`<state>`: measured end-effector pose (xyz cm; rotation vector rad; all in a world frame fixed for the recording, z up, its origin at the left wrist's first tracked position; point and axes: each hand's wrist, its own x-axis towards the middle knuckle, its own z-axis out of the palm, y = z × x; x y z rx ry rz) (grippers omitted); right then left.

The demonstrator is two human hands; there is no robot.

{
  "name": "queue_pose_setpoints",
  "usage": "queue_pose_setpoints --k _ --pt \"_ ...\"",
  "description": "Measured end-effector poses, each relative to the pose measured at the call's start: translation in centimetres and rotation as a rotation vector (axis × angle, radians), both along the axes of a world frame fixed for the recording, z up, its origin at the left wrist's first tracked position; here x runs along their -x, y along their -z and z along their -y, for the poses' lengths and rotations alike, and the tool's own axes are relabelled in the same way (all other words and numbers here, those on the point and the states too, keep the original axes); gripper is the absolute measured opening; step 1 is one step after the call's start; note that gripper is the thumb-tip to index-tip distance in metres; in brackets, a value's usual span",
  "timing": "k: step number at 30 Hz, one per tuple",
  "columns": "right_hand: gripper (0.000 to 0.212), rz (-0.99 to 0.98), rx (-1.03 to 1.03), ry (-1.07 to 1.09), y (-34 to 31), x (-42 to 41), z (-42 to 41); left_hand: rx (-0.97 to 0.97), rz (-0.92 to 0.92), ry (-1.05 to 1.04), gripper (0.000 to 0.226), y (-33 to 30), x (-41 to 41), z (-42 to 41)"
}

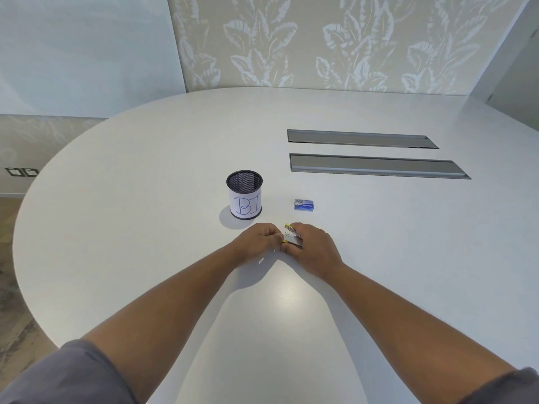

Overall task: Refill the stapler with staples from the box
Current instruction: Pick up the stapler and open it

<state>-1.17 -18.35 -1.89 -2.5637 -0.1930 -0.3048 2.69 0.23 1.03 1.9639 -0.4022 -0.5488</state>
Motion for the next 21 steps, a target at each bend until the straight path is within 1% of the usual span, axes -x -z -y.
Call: queue_pose_setpoints --k 2,5,7,12,17,21 --pt "0.037 -0.001 0.0 -0.006 -0.1 0.06 -0.02 0.006 -0.003 -0.004 0.019 0.01 -0.01 0.0" --pt "0.037 0.009 0.0 -0.007 -0.23 0.12 -0.08 0.027 -0.018 -0.017 0.025 0.08 -0.02 0.01" --pt "0.035 0.011 0.009 -0.01 -0.11 0.16 -0.01 0.029 -0.019 -0.018 0.023 0.08 -0.09 0.03" --pt "0.043 0.01 0.114 -0.035 0.3 0.21 -0.19 0.008 0.027 -0.004 0.021 0.19 -0.36 0.05" --pt "0.034 0.027 0.057 -0.017 0.27 0.18 -0.06 0.011 0.038 0.001 0.024 0.47 -0.54 -0.02" --pt "0.041 0.013 0.109 -0.04 0.17 0.23 -0.23 0.017 0.029 0.013 0.021 0.48 -0.62 -0.01"
